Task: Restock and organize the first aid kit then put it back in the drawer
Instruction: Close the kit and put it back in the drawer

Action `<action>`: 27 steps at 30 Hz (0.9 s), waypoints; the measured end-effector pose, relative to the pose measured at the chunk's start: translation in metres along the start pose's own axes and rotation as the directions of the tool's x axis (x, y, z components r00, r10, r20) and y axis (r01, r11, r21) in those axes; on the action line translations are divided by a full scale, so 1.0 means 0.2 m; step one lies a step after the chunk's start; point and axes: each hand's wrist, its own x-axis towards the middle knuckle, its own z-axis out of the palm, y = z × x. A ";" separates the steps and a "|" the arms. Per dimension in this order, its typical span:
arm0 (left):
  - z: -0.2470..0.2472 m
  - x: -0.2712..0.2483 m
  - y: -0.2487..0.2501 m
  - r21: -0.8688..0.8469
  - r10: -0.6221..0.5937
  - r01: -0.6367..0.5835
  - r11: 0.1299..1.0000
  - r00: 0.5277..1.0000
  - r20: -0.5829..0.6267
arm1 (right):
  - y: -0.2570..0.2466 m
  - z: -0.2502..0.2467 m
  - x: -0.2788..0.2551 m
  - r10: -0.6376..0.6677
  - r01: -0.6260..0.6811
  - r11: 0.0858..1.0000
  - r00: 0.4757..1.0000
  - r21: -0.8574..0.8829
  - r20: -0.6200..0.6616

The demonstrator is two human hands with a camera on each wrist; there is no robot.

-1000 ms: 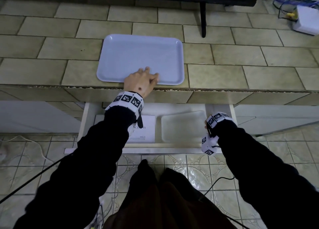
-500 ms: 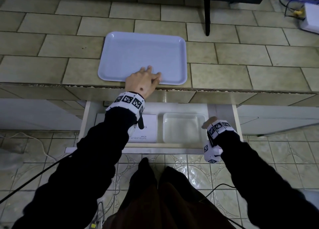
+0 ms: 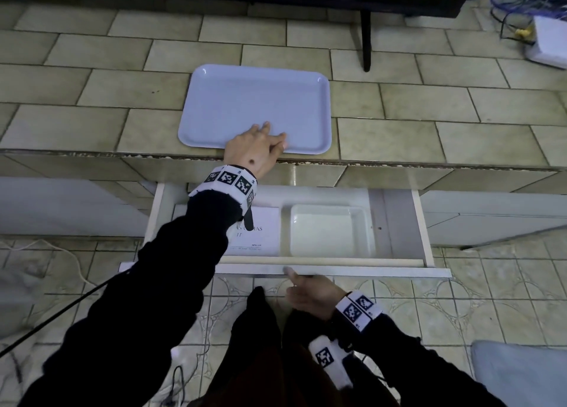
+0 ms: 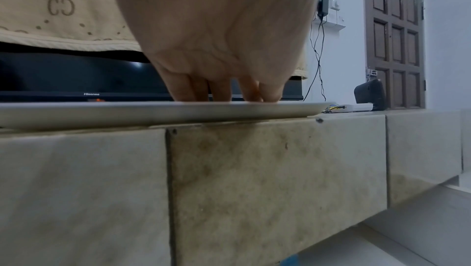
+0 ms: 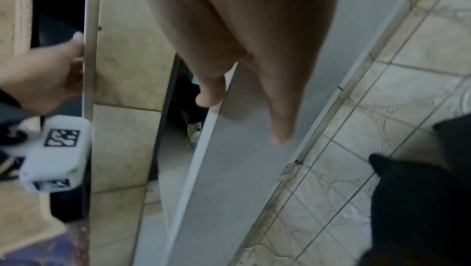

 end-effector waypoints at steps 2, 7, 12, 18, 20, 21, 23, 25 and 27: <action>-0.01 -0.01 0.00 0.003 0.007 -0.007 1.000 1.000 -0.002 | -0.01 0.04 0.01 -0.038 0.045 0.975 0.999 0.218 -0.034; -0.01 -0.04 0.01 -0.008 0.015 -0.015 1.000 1.000 -0.014 | -0.09 0.11 0.07 -0.073 0.147 0.919 0.975 0.365 -0.209; -0.01 -0.05 0.01 -0.011 0.027 -0.028 1.000 0.999 -0.039 | -0.23 0.14 0.13 -0.134 0.252 0.869 0.948 0.425 -0.290; -0.01 -0.05 0.01 -0.002 0.034 -0.034 0.999 0.999 -0.021 | -0.37 0.18 0.23 -0.190 0.359 0.845 0.895 0.396 -0.405; -0.01 -0.04 0.01 -0.005 0.030 -0.030 1.000 0.999 -0.012 | -0.42 0.21 0.26 -0.212 0.388 0.842 0.877 0.375 -0.431; -0.01 -0.04 0.00 -0.008 0.030 -0.030 1.000 1.000 -0.006 | -0.44 0.22 0.29 -0.218 0.400 0.843 0.865 0.359 -0.452; -0.01 -0.03 0.00 -0.010 0.031 -0.031 0.999 0.999 0.011 | -0.49 0.23 0.35 -0.255 0.431 0.840 0.850 0.329 -0.461; -0.01 -0.03 0.00 0.002 0.047 -0.048 0.999 0.998 0.030 | -0.55 0.25 0.33 -0.266 0.431 0.834 0.862 0.346 -0.431; -0.01 -0.02 -0.01 0.000 0.060 -0.060 0.998 0.998 0.026 | -0.60 0.23 0.35 -0.254 0.436 0.797 0.870 0.418 -0.422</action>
